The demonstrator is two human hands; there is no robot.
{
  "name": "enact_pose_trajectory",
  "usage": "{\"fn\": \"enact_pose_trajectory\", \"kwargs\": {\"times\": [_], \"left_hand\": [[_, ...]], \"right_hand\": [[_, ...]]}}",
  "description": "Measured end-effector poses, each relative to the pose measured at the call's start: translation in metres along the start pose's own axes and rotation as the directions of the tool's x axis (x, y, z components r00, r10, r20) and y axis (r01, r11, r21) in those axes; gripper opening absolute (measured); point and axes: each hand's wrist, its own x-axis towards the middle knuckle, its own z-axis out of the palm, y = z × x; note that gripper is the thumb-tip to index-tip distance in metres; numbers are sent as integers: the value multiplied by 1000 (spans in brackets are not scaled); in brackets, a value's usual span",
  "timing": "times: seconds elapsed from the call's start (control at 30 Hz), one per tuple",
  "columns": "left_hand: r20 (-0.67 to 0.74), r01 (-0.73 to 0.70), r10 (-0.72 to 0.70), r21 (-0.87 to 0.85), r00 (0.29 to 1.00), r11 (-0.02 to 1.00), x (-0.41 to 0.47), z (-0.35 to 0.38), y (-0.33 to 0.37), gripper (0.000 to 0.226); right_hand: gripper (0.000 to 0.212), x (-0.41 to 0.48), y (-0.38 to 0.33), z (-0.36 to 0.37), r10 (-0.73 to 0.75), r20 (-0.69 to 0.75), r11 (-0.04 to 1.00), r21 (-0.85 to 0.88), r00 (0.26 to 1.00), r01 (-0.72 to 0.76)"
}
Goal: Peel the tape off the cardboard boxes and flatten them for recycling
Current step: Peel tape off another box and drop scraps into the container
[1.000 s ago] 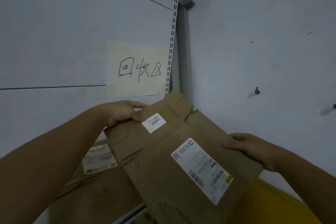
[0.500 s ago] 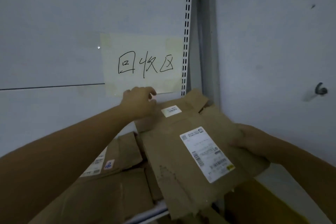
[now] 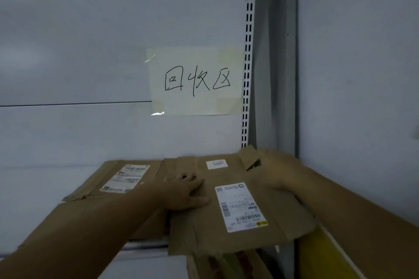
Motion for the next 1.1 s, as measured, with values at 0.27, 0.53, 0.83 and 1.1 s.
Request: {"fn": "enact_pose_trajectory", "kwargs": {"times": [0.27, 0.53, 0.83, 1.1], "left_hand": [[-53, 46, -43, 51, 998, 998, 11, 0, 0, 75], [-144, 193, -212, -131, 967, 972, 25, 31, 25, 77], [-195, 205, -220, -92, 956, 974, 25, 35, 25, 77], [-224, 211, -235, -127, 946, 969, 21, 37, 27, 76]], "right_hand": [[68, 28, -20, 72, -66, 135, 996, -54, 989, 74], [79, 22, -19, 78, -44, 95, 999, -2, 995, 44], [85, 24, -18, 82, -34, 69, 999, 9, 997, 33], [81, 21, -19, 82, -53, 44, 998, 31, 998, 51]]}}
